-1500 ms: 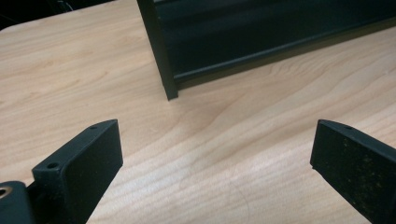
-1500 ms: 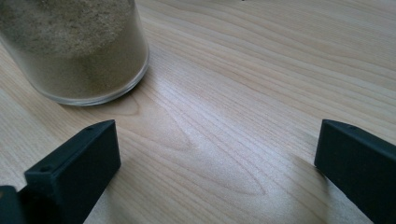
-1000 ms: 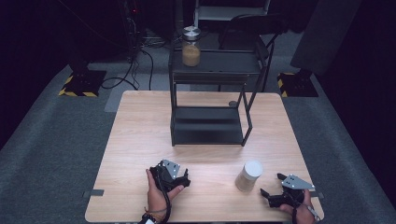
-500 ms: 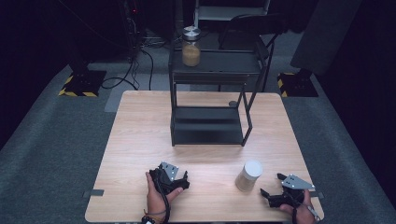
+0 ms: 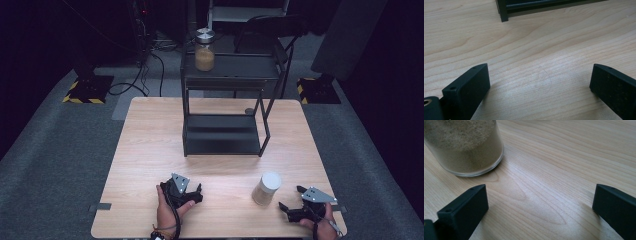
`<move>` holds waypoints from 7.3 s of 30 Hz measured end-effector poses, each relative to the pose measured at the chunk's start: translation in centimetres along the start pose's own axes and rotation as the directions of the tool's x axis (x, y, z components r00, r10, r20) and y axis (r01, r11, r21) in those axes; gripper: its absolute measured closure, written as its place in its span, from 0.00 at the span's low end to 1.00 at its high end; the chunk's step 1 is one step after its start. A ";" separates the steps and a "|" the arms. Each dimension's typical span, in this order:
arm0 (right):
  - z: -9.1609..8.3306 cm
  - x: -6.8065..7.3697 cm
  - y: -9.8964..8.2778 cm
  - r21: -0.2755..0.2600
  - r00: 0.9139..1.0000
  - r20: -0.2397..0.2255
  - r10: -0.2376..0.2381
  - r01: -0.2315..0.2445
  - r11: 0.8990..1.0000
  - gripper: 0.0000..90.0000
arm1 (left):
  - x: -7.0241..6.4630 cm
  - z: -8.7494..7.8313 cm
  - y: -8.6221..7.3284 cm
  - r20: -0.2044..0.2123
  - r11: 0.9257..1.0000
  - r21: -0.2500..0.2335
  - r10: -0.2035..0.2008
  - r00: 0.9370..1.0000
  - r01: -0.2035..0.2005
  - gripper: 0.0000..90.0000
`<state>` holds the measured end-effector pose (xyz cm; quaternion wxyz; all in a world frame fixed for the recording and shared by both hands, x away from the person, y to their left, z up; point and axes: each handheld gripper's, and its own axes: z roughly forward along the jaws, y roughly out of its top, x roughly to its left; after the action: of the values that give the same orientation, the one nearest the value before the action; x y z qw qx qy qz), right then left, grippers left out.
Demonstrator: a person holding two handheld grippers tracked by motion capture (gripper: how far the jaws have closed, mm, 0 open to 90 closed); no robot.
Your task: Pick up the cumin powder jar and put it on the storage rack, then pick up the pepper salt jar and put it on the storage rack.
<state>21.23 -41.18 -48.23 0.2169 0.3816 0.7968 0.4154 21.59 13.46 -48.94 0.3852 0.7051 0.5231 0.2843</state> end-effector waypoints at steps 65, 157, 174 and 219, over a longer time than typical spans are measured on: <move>-1.7 3.2 0.2 -0.119 0.988 0.089 -0.127 0.137 0.983 0.00 | 0.0 0.1 0.1 0.007 1.000 0.001 0.005 1.000 -0.005 0.03; 2.2 7.6 7.9 -0.324 0.999 0.050 0.003 0.014 0.946 0.38 | 0.0 0.1 0.1 0.011 1.000 -0.001 0.009 1.000 -0.009 0.03; 2.3 7.0 17.2 -0.440 0.995 0.099 -0.009 0.052 0.896 0.38 | 0.0 0.1 0.1 0.011 1.000 -0.001 0.009 1.000 -0.009 0.03; 2.4 5.5 30.9 -0.547 0.983 0.182 -0.001 0.102 0.831 0.38 | 0.0 0.0 0.1 0.010 1.000 0.001 0.010 1.000 -0.010 0.03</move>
<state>32.69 -24.44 -24.17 0.3979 0.3156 0.6302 0.5873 21.68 13.43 -48.89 0.3859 0.7092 0.5181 0.2824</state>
